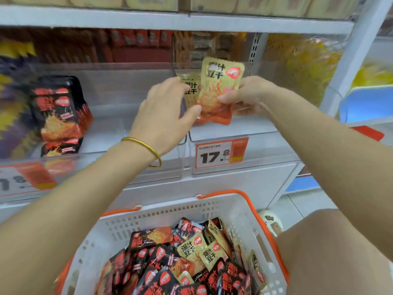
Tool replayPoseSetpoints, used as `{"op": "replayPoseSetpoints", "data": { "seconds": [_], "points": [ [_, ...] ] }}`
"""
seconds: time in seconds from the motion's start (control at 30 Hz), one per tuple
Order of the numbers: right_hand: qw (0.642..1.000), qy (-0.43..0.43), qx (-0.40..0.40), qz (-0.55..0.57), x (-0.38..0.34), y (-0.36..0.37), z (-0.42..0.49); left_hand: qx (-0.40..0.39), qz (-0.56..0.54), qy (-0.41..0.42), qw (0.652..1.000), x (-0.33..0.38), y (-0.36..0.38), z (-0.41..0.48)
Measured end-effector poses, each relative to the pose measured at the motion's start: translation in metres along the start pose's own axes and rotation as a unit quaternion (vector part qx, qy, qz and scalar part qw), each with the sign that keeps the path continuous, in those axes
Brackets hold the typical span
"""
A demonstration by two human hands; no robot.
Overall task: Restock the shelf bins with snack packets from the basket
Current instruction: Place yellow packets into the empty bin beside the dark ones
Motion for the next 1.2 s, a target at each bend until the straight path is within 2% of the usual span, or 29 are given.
{"op": "replayPoseSetpoints", "data": {
  "seconds": [0.07, 0.17, 0.3, 0.33, 0.47, 0.63, 0.9, 1.0, 1.13, 1.2],
  "points": [
    [0.997, 0.049, -0.013, -0.054, 0.003, 0.022, 0.030, -0.030, 0.030, 0.009, 0.999, -0.002, 0.003, 0.003],
    [0.990, 0.089, 0.012, -0.109, 0.011, 0.044, 0.066, -0.026, 0.051, 0.016, 0.998, -0.007, 0.009, 0.002],
    [0.951, 0.033, 0.067, -0.301, 0.010, 0.053, 0.086, -0.008, 0.034, 0.021, 0.999, -0.010, 0.011, 0.002],
    [0.947, 0.025, 0.073, -0.313, 0.008, 0.054, 0.088, -0.004, 0.030, 0.024, 0.999, -0.011, 0.012, 0.002],
    [0.955, -0.025, 0.109, -0.273, 0.005, 0.057, 0.096, 0.006, 0.017, 0.032, 0.999, -0.015, 0.014, 0.001],
    [0.974, 0.011, 0.046, -0.221, 0.016, 0.061, 0.099, 0.008, 0.006, 0.031, 0.999, -0.016, 0.015, 0.001],
    [0.963, 0.017, 0.034, -0.265, 0.012, 0.061, 0.092, -0.008, 0.017, 0.038, 0.999, -0.017, 0.016, 0.000],
    [0.957, 0.020, 0.052, -0.285, 0.004, 0.050, 0.085, 0.026, 0.009, 0.056, 0.998, -0.014, 0.010, -0.007],
    [0.941, -0.087, 0.128, -0.301, -0.023, 0.011, 0.014, 0.128, -0.015, 0.123, 0.984, 0.003, -0.002, -0.044],
    [0.959, -0.130, 0.079, -0.239, -0.019, -0.005, -0.049, 0.105, -0.031, 0.148, 0.983, 0.008, 0.007, -0.073]
  ]
}}
Point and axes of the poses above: each hand's wrist, its own z-axis towards the middle knuckle, its own y-axis out of the palm, x = y × z, the point moved 2 cm from there along z, towards the middle knuckle, and after that the axes turned 6 degrees about y, right-handed, at the moved point
